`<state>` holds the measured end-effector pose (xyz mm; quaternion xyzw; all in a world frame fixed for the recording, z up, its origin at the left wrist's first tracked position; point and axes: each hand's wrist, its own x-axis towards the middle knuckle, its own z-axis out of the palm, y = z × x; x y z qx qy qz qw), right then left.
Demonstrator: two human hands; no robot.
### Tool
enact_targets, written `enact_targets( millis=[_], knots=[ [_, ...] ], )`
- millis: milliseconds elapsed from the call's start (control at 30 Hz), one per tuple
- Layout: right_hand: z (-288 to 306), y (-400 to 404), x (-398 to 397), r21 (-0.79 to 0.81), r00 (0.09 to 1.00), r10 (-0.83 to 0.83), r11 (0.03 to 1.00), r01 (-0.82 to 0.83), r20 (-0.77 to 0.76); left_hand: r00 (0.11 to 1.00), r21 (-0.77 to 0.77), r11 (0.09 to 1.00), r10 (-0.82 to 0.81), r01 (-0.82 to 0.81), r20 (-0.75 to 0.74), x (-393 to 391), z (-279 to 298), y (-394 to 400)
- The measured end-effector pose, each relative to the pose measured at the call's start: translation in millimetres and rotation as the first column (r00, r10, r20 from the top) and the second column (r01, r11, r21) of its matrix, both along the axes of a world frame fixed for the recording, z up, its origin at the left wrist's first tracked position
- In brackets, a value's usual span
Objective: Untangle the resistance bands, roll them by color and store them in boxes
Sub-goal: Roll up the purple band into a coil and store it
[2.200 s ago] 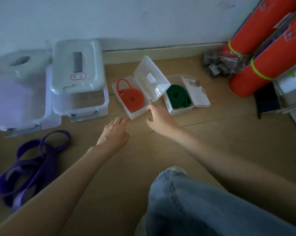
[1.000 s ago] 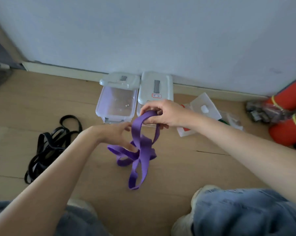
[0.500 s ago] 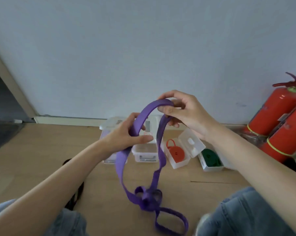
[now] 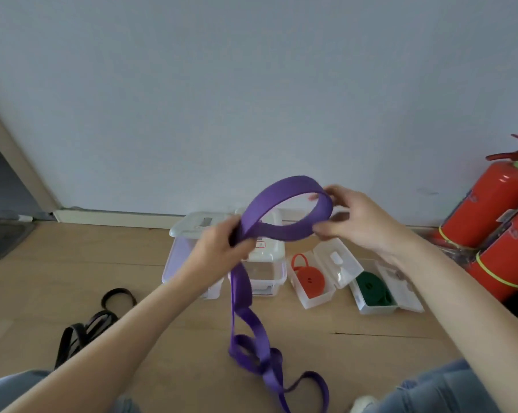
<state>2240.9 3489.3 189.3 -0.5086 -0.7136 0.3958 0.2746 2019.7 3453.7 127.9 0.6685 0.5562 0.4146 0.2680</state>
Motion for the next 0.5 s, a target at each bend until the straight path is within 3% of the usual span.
enact_targets(
  millis=[67, 200, 300, 367, 500],
  knots=[
    [-2.1, -2.9, 7.0, -0.064, 0.957, 0.064, 0.997, -0.047, 0.283, 0.995, 0.087, 0.993, 0.081, -0.086, 0.049, -4.8, 20.4, 5.0],
    [-9.8, -19.3, -7.7, 0.002, 0.943, 0.185, 0.981, -0.193, 0.276, 0.945, -0.032, 0.992, -0.129, 0.125, -0.300, 12.2, 22.3, -8.2],
    [-25.1, -25.4, -21.5, 0.081, 0.785, 0.218, 0.943, -0.322, 0.581, 0.924, -0.057, 0.977, -0.211, 0.203, -0.319, 24.0, 16.3, -14.1],
    [-28.6, -26.2, -25.7, 0.083, 0.792, 0.200, 0.950, -0.300, 0.576, 0.912, -0.068, 0.973, -0.229, 0.219, -0.340, 20.2, 13.1, -14.8],
    [-26.0, -32.7, -35.8, -0.006, 0.822, 0.347, 0.922, -0.386, 0.452, 0.923, -0.063, 0.972, -0.234, 0.225, -0.307, 14.1, -1.3, -20.9]
  ],
)
